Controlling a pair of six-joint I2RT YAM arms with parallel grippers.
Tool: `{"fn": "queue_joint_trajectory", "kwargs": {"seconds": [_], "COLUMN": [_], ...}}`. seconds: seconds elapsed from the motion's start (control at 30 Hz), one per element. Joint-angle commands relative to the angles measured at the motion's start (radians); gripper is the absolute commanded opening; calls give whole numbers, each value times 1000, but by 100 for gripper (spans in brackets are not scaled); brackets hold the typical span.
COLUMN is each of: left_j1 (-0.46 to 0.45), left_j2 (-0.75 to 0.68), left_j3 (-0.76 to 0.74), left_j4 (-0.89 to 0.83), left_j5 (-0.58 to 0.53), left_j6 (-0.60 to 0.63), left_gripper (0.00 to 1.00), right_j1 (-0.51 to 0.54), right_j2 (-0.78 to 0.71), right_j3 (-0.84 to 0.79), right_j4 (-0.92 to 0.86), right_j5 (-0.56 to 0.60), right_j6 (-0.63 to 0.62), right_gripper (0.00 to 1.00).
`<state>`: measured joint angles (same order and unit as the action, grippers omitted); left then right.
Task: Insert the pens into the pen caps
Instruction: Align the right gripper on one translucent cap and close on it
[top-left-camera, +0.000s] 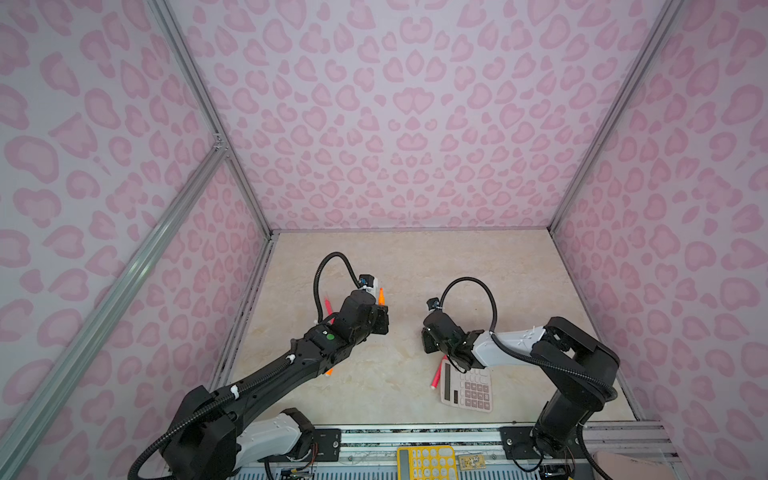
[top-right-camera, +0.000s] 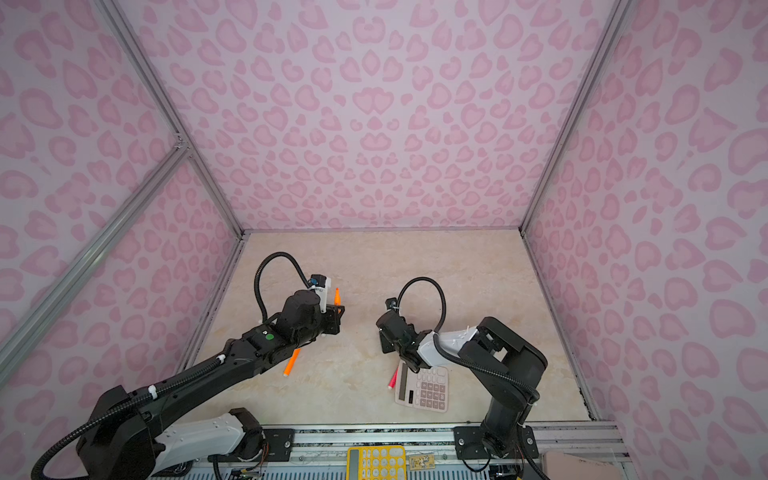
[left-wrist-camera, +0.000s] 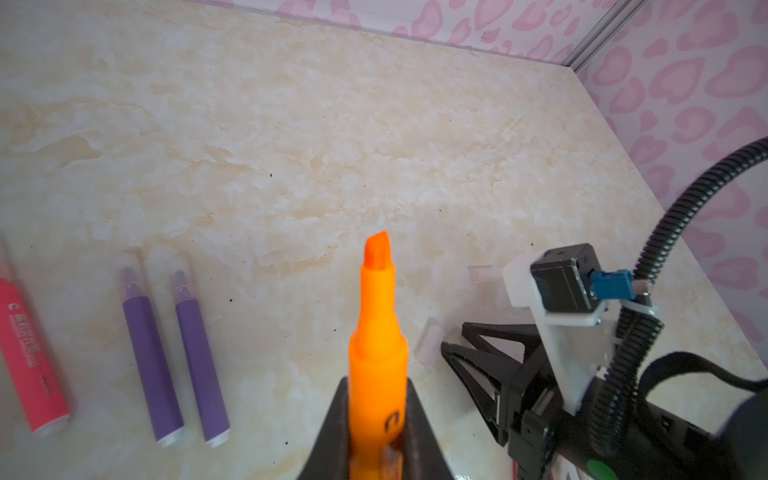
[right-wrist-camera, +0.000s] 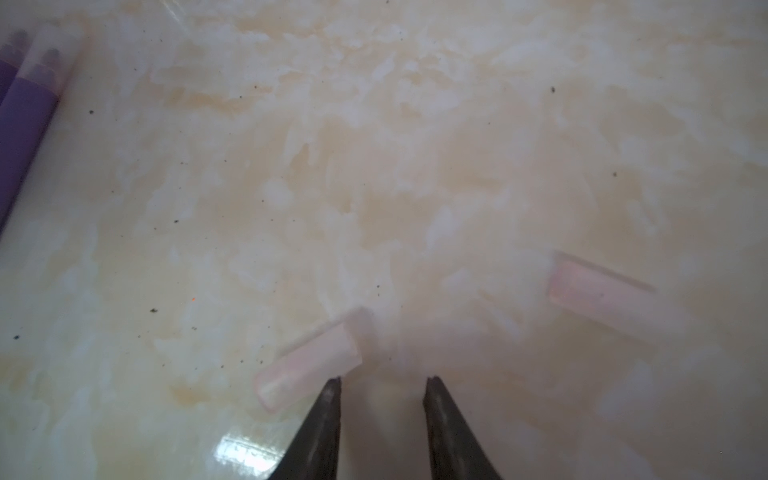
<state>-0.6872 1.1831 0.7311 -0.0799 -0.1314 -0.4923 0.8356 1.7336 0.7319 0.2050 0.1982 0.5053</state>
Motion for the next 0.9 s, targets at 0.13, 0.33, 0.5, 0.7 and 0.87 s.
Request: {"fn": "queue_joint_trajectory", "kwargs": {"seconds": [0.13,0.33,0.5,0.7,0.87], "left_j1": [0,0,0,0,0], "left_j2": [-10,-17,-16,-11,-11], "left_j3": [13,13,11,12,11], "left_j4": [0,-1,2,2,5], "left_j5": [-10,-8,-1,-1,8], "left_j6": [4,4,3,4,6], "left_gripper": [3,3,3,3,3], "right_j1": [-5,-5,-4,7,31], "right_j2": [51,41,-4,-22,27], "right_j3": [36,44,44,87,154], "right_j4": [-5,-12,-29,-59,-121], "right_j5": [-47,-27,-8,-31,-19], "right_j6": [11,20,12,-7,-16], "right_gripper": [35,33,33,34,34]}}
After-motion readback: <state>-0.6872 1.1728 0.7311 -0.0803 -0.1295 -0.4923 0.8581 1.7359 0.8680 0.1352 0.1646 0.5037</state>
